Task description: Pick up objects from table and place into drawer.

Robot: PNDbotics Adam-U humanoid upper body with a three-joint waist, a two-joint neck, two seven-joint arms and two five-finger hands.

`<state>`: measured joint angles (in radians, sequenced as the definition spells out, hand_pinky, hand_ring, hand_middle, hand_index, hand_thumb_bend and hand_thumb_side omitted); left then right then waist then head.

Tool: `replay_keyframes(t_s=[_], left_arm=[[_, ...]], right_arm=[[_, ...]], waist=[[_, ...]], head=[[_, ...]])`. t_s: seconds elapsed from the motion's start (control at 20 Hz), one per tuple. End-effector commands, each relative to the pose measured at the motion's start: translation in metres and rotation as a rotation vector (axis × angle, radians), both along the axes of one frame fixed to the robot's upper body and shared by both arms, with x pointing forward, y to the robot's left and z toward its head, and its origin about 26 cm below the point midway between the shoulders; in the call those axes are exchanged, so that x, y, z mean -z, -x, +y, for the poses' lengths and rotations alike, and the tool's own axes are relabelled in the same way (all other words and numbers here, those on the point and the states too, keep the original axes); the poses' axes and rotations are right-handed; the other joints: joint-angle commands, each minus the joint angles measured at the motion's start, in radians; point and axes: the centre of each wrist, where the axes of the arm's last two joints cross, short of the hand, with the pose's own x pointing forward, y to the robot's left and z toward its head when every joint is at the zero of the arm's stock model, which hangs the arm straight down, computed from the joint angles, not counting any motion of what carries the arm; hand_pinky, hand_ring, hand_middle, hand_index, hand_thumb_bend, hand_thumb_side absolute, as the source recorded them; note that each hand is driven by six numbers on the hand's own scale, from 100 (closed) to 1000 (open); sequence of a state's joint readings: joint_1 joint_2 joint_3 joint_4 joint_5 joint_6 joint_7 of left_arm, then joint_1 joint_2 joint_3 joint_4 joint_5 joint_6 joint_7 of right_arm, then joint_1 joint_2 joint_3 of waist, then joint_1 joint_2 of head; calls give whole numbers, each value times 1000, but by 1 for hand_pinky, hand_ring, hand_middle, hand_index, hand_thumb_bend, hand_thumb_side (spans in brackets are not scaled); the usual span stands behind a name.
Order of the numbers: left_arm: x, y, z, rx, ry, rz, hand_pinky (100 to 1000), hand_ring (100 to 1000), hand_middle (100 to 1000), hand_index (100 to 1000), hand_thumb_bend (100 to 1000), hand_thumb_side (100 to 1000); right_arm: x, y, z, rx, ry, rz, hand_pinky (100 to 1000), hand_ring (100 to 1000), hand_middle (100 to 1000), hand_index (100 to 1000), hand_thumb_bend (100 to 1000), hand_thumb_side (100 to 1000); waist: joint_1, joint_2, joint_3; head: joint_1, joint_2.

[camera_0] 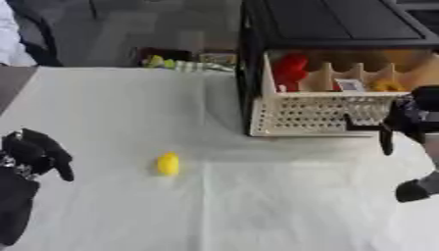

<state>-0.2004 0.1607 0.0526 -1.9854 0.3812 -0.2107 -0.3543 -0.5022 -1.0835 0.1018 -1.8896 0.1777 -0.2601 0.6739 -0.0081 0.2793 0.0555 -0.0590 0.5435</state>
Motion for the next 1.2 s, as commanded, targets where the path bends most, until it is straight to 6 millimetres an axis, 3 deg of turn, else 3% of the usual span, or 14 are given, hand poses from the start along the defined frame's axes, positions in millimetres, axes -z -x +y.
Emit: replay_keyframes(t_s=[0.05,0.35,0.65,0.85,1.2], left_arm=[[-12,1,9,-19,-22,-68,414,559,566,593,100,823],[-30,-1,27,-61,-43,-209,414,563,576,605,100,724],[-51,-2,41,-114,-79,-332,410,563,578,605,100,654],[-63,-3,46,-140,-142,-393,402,561,574,593,100,596],[-90,-2,55,-180,-336,-530,393,567,588,580,100,481]], right_arm=[[-24,12,3,-43,-93,-81,100,373,100,531,618,902],[-38,23,12,-105,-288,-142,100,402,100,525,558,954],[-48,27,14,-131,-498,-208,161,441,100,529,460,980],[-52,27,18,-162,-683,-245,262,499,112,549,341,1000],[-56,27,24,-223,-954,-307,365,550,204,564,325,1000]], waist=[[1,-18,-3],[14,-17,-10],[28,-13,-12],[38,-8,-15],[52,5,-14]], head=[[17,6],[41,16],[49,20],[52,22],[53,22]])
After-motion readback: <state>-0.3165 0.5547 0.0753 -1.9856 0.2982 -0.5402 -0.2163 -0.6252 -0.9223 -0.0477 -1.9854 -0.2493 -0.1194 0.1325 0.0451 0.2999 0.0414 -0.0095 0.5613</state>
